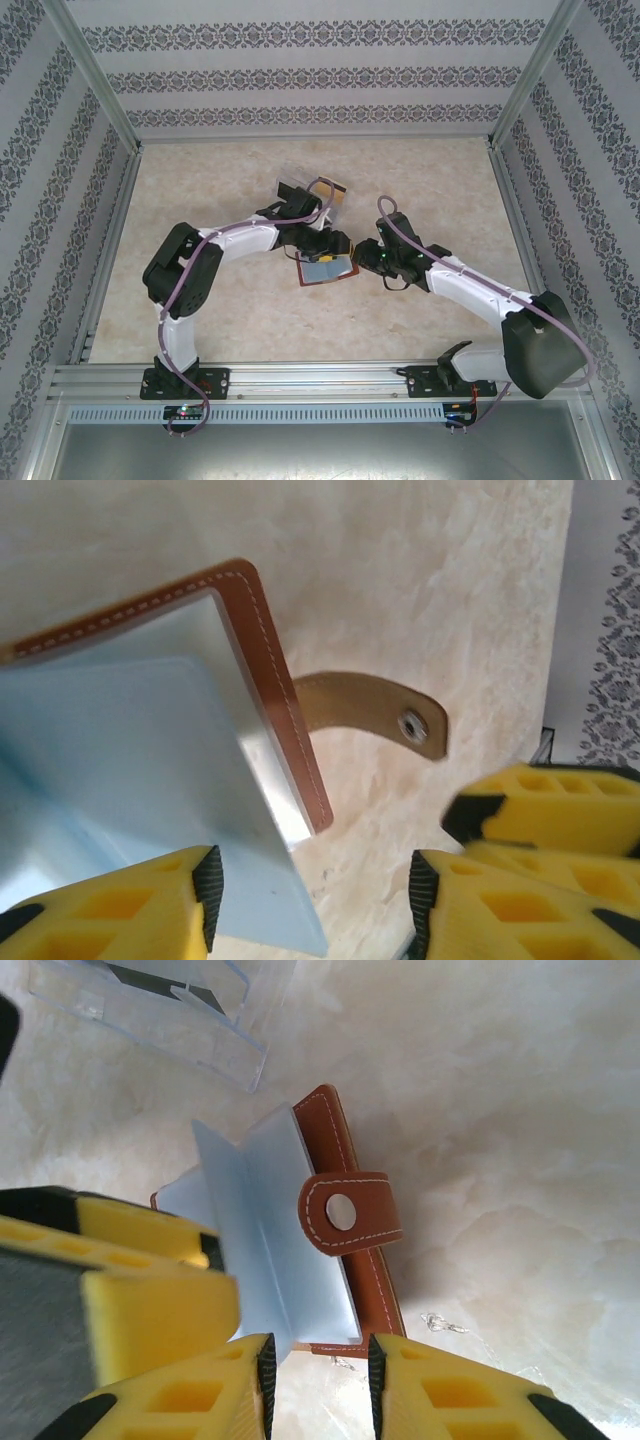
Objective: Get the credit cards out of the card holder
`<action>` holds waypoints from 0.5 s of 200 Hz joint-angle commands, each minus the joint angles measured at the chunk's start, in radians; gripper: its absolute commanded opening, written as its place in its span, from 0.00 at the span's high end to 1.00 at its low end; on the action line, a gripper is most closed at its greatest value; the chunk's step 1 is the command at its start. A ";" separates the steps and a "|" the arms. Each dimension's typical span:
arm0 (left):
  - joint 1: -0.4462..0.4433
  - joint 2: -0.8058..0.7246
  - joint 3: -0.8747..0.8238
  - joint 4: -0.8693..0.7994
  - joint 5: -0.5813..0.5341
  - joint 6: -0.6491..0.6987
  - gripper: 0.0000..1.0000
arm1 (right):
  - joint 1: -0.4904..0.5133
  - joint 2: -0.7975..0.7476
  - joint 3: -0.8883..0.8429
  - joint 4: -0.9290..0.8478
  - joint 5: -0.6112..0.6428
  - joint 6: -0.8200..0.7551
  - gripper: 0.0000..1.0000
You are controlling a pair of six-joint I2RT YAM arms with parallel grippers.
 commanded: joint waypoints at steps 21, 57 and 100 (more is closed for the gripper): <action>-0.010 0.046 0.029 -0.006 -0.072 0.017 0.48 | 0.019 0.005 0.010 0.001 0.010 -0.048 0.70; -0.010 0.063 0.021 -0.017 -0.105 0.024 0.67 | 0.054 0.084 0.042 0.021 0.002 -0.039 0.86; -0.010 0.041 0.011 -0.046 -0.123 0.036 0.82 | 0.080 0.187 0.098 0.025 0.009 -0.024 0.91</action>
